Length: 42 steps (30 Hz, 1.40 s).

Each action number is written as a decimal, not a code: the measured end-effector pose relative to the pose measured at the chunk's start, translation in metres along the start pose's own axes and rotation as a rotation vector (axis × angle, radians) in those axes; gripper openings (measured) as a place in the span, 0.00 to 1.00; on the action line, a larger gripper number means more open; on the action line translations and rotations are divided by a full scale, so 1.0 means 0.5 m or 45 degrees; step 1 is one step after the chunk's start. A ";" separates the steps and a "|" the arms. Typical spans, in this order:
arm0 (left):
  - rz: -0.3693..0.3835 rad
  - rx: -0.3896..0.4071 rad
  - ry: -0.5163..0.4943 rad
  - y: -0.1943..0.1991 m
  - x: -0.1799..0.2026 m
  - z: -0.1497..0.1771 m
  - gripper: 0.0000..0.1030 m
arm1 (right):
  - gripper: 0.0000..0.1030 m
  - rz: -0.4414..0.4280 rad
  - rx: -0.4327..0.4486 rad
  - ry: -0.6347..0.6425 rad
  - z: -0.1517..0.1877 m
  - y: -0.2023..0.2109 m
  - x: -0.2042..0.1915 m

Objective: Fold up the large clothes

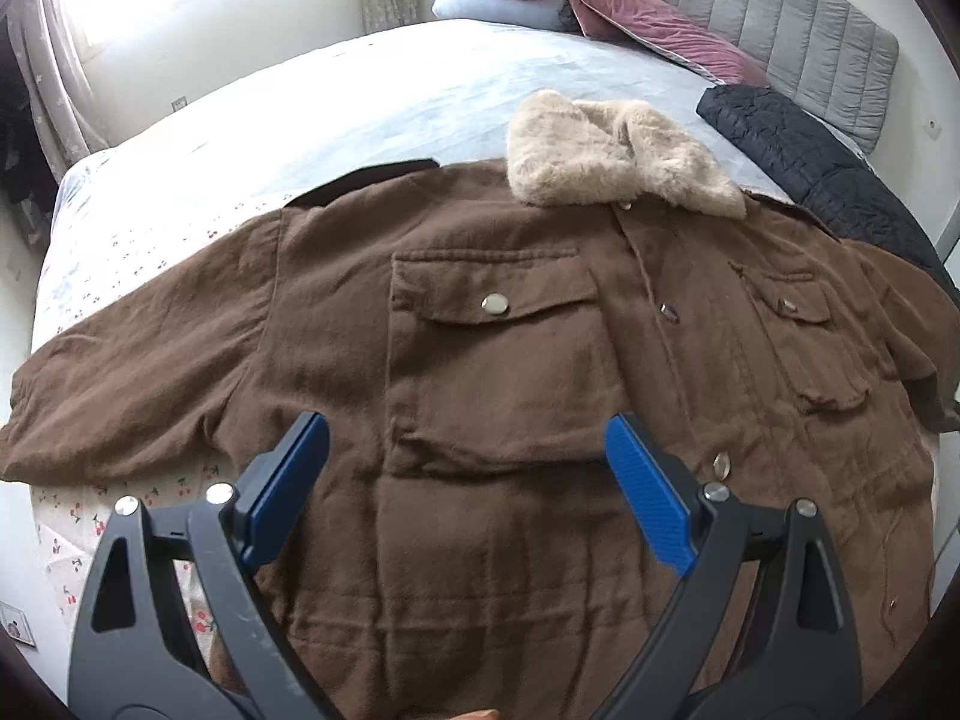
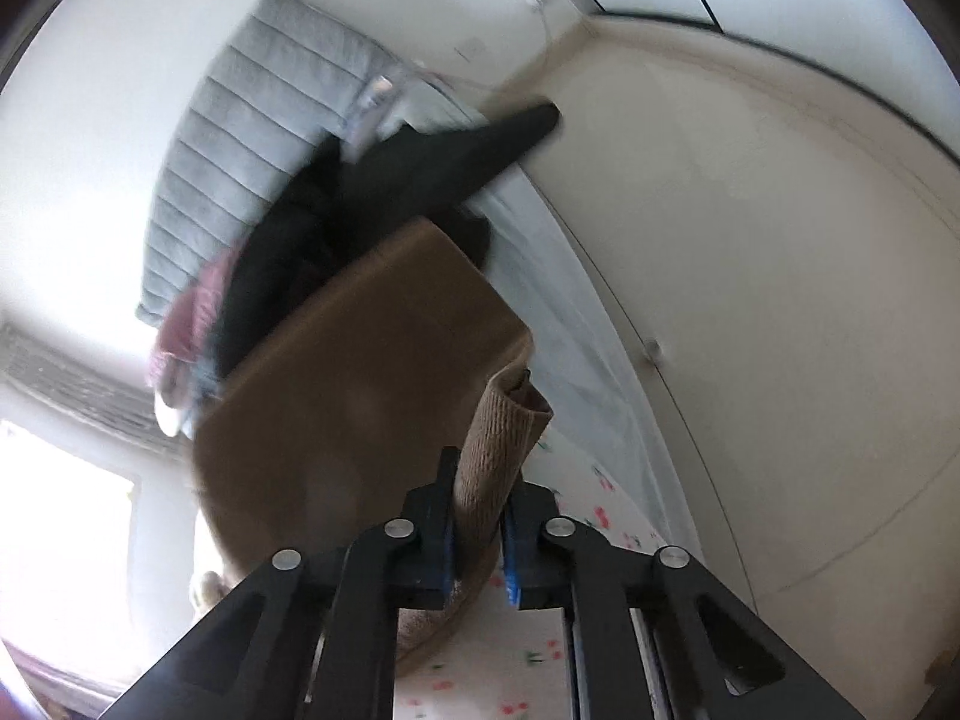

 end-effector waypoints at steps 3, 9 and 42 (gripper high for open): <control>-0.014 -0.005 0.014 -0.005 0.022 -0.015 0.91 | 0.09 -0.056 0.055 0.119 -0.017 0.049 -0.062; -0.018 0.018 0.011 -0.010 0.062 -0.035 0.91 | 0.09 -0.158 0.121 0.390 -0.024 0.106 -0.240; 0.671 -0.228 0.372 -0.139 0.021 -0.048 0.90 | 0.54 -0.610 -1.135 1.122 0.776 -0.260 -0.730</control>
Point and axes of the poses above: each gripper's, at about its wrist camera, not at the fingertips, and y roughly against the way its jaws point, x to its right, z to its underside, the point moved 3 cm from there along -y, roughly the way its jaws point, and after that the axes turned 6 degrees about -z, right-handed, at the moved point
